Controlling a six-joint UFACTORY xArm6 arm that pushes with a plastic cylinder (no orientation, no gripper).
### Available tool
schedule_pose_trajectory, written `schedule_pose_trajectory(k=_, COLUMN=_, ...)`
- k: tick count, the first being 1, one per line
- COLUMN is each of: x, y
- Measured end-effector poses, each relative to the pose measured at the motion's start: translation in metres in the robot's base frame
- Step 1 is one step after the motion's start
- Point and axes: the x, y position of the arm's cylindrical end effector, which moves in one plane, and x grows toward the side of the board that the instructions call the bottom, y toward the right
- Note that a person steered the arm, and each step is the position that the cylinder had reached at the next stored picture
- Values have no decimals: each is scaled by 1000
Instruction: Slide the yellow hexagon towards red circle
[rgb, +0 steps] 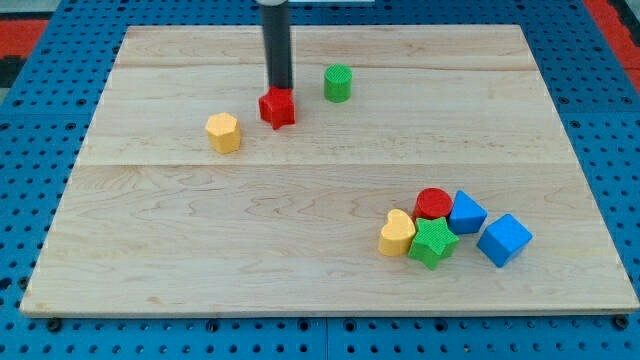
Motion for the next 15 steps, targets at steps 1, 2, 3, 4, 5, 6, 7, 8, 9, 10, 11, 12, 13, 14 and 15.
schedule_pose_trajectory(k=1, x=28, y=1)
schedule_pose_trajectory(k=2, x=72, y=43)
schedule_pose_trajectory(k=3, x=85, y=45)
schedule_pose_trajectory(k=4, x=81, y=12)
schedule_pose_trajectory(k=5, x=61, y=-16)
schedule_pose_trajectory(k=6, x=20, y=-32)
schedule_pose_trajectory(k=7, x=42, y=-97)
schedule_pose_trajectory(k=8, x=62, y=-35)
schedule_pose_trajectory(k=9, x=83, y=28)
schedule_pose_trajectory(k=10, x=100, y=72)
schedule_pose_trajectory(k=11, x=111, y=76)
schedule_pose_trajectory(k=12, x=114, y=75)
schedule_pose_trajectory(k=13, x=81, y=48)
schedule_pose_trajectory(k=14, x=115, y=8)
schedule_pose_trajectory(k=15, x=141, y=45)
